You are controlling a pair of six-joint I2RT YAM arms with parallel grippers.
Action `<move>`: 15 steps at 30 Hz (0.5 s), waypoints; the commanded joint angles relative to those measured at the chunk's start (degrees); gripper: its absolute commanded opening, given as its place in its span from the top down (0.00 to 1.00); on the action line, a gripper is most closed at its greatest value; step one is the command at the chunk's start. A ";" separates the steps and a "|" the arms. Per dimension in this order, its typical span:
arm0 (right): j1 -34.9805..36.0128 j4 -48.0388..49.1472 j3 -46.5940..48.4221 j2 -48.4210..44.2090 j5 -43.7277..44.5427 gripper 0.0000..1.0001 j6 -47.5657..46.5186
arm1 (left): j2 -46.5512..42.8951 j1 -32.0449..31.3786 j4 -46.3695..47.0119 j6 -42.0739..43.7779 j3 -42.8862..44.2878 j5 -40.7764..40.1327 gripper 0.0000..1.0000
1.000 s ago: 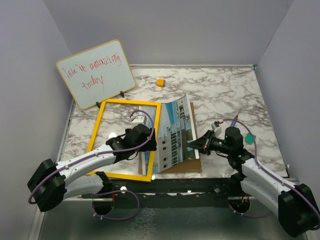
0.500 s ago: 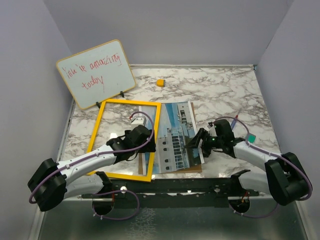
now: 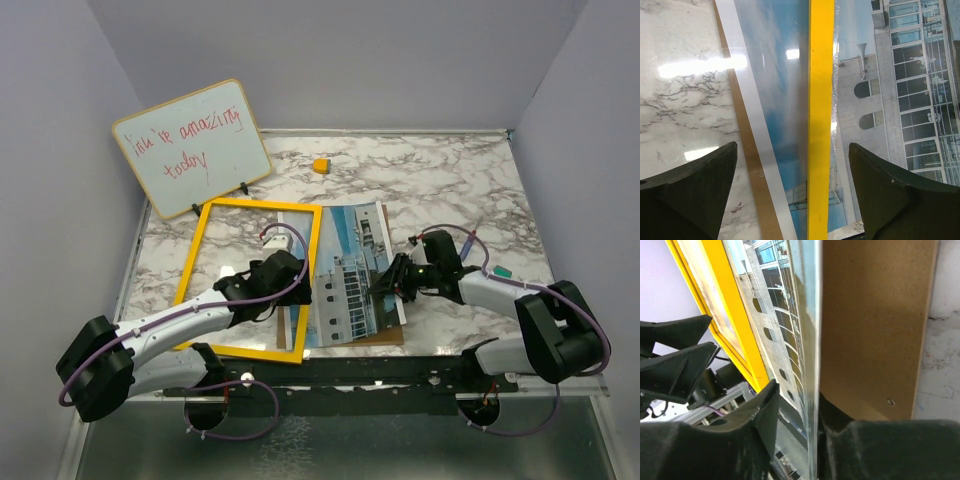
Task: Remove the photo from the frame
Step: Pick up the photo from the photo frame.
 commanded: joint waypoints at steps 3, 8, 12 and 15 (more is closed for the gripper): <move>-0.25 1.75 0.07 1.10 -2.20 0.83 -1.51 | 0.19 -0.03 -0.22 0.21 -0.10 0.23 0.08; -0.21 0.75 0.85 2.02 -1.63 0.99 -1.89 | -0.02 0.02 -0.44 -0.30 -0.30 -0.18 0.08; -0.21 -3.97 1.22 -0.73 4.46 1.00 -0.97 | -0.31 0.05 -0.82 -0.62 -0.40 -0.33 0.08; -0.18 -4.54 0.36 -5.92 7.06 0.99 0.17 | -0.87 0.05 -1.08 -0.72 -0.34 -0.64 0.08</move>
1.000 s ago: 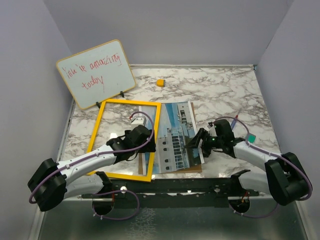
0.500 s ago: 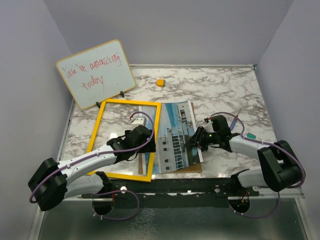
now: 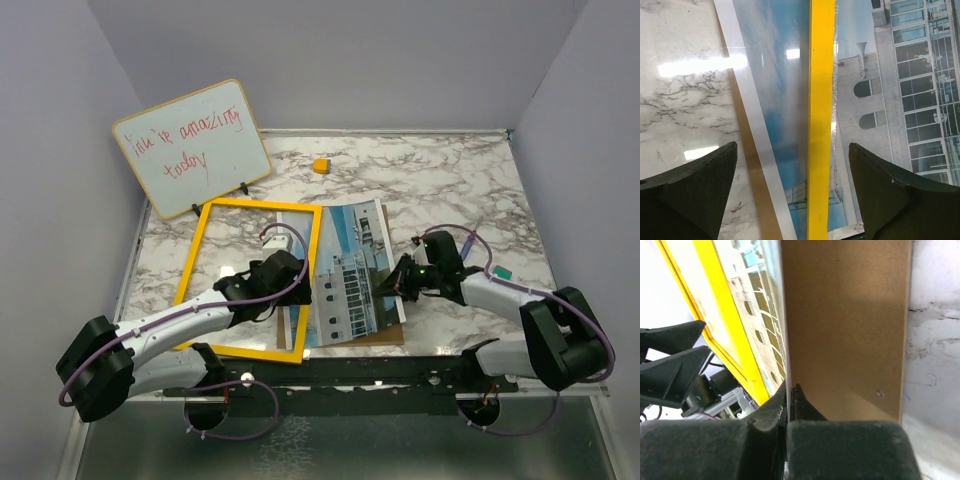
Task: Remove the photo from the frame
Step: Pick up the photo from the photo frame.
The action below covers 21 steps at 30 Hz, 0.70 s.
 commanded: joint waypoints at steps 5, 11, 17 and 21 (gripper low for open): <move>-0.38 -0.23 0.06 -9.79 1.67 1.00 3.35 | -1.32 0.14 -1.22 -0.65 -0.09 -1.05 0.08; -1.28 2.26 -0.29 -12.30 -2.49 0.99 6.02 | -1.38 0.14 -1.62 -0.35 0.45 -1.07 0.08; -2.24 3.30 -0.11 -13.37 -6.48 1.00 7.62 | -1.77 0.19 -1.93 -0.19 0.61 -1.22 0.08; -2.53 2.15 0.71 -15.37 -6.40 0.99 7.97 | -2.45 0.23 -2.11 -0.17 0.32 -1.39 0.08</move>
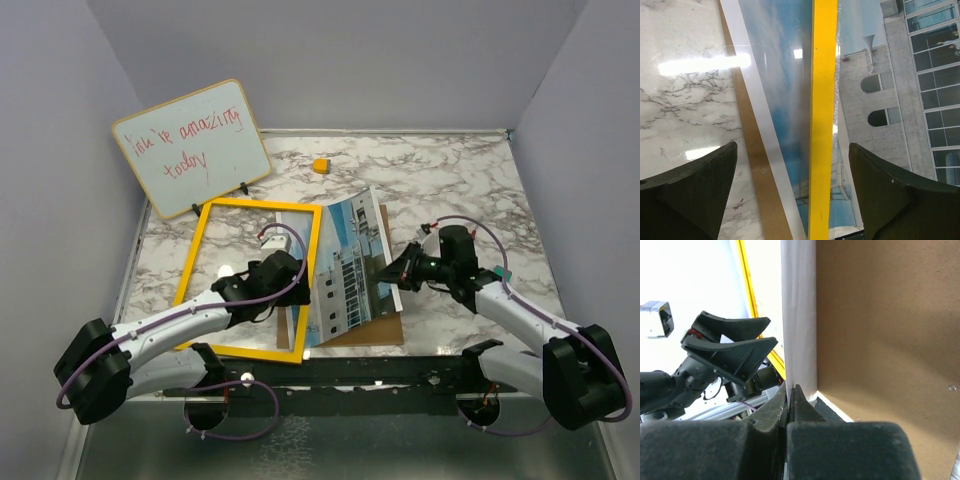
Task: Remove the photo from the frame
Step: Pick up the photo from the photo frame.
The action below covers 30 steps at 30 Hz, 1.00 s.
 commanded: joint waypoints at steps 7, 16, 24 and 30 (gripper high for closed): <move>-0.53 -9.57 2.57 0.20 1.40 1.00 -3.72 | -2.74 -0.11 4.50 1.22 1.85 7.48 0.10; 0.33 -8.32 0.43 5.29 4.16 0.69 -6.14 | 2.47 -4.58 3.81 1.72 5.69 -0.97 0.11; 0.50 -8.30 -0.89 5.28 5.19 0.68 -6.36 | 16.79 -4.67 -1.60 0.49 13.39 -7.18 0.18; 0.51 -7.77 -1.88 4.88 5.58 0.69 -6.57 | 23.38 -4.67 -3.33 2.13 17.25 -6.84 0.28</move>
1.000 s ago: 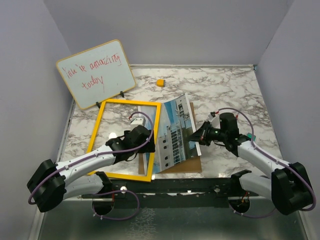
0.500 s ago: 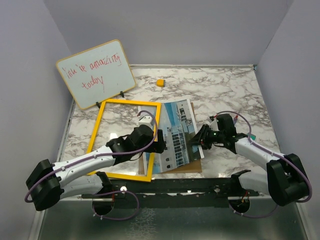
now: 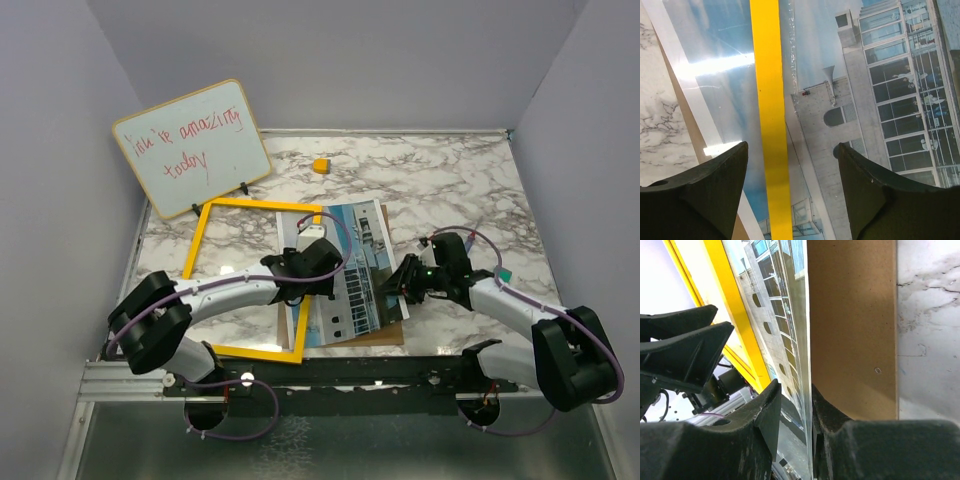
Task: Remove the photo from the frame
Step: Pick up the photo from the photo frame.
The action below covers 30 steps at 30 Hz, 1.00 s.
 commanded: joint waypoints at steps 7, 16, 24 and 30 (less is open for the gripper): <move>0.35 -2.48 1.04 -0.91 2.25 0.57 -3.90 | 9.48 -0.25 -6.71 2.42 6.53 -2.25 0.43; 0.24 -3.89 6.96 3.44 1.31 0.50 -9.16 | 10.44 -0.26 -8.43 2.74 6.93 -1.85 0.80; 0.24 2.19 6.45 10.03 -0.68 0.50 -8.18 | 6.32 -0.25 -8.54 3.74 7.82 -2.36 1.00; 0.22 9.31 4.89 13.63 -4.08 0.98 -5.71 | 4.04 -0.26 -8.67 3.70 8.10 -3.10 1.00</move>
